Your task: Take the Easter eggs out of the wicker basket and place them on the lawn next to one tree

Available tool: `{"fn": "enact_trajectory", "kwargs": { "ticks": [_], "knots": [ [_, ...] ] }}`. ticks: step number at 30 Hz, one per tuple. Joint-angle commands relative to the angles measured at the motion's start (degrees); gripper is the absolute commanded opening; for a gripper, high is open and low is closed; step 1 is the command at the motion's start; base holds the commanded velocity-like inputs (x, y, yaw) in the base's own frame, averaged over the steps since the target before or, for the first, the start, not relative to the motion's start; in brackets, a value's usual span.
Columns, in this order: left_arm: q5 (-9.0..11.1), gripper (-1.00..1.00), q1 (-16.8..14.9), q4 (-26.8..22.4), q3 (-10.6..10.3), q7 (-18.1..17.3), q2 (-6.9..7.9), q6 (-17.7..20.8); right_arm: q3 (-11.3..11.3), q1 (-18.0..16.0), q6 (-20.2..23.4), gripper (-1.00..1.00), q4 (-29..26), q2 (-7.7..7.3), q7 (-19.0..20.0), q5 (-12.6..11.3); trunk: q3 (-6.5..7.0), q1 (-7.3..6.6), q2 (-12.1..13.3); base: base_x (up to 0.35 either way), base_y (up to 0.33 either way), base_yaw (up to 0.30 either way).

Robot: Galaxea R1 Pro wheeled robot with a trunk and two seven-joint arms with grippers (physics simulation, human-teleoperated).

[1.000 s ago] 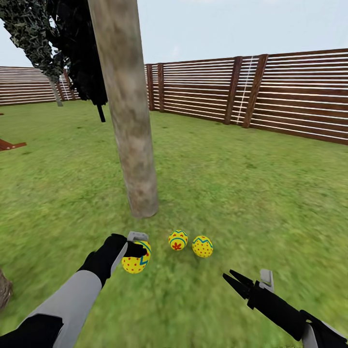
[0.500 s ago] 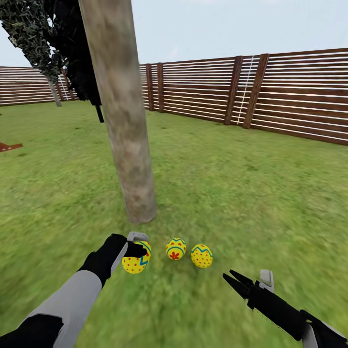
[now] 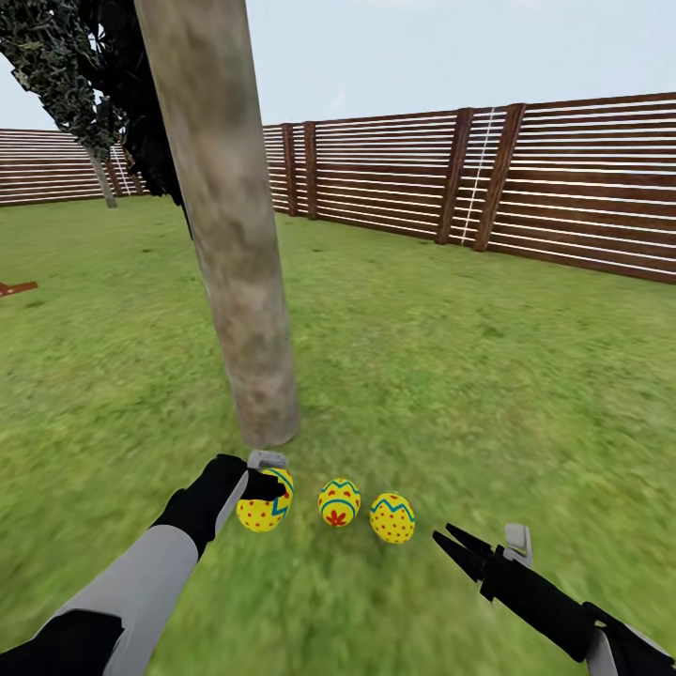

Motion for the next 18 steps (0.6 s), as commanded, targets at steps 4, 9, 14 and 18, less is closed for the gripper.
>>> {"fn": "enact_trajectory", "kwargs": {
  "ticks": [4,9,14,18],
  "knots": [
    [-0.3,-1.0,0.0,-0.1,-0.1,-0.3,0.01,0.2,-0.1,0.0,0.5,1.0,0.0,0.05,0.2,-0.1,-0.05,0.0,0.0,0.038,0.0,0.0],
    [-0.3,-1.0,0.0,-0.2,-0.1,-0.4,0.09,0.2,-0.1,0.0,0.5,1.0,0.0,0.05,0.2,-0.1,-0.05,0.0,0.0,0.004,0.0,0.0],
    [-0.3,-1.0,0.0,-0.2,-0.1,-0.5,0.1,0.2,-0.1,0.0,0.5,1.0,0.0,0.05,0.2,-0.2,-0.94,0.1,-0.1,0.0,0.0,0.0],
    [-0.3,-1.0,0.0,-0.2,-0.1,-0.5,0.18,0.1,-0.1,0.0,0.5,1.0,0.0,0.05,0.2,-0.2,-1.82,0.21,-0.1,0.0,0.0,0.0]
  ]
}}
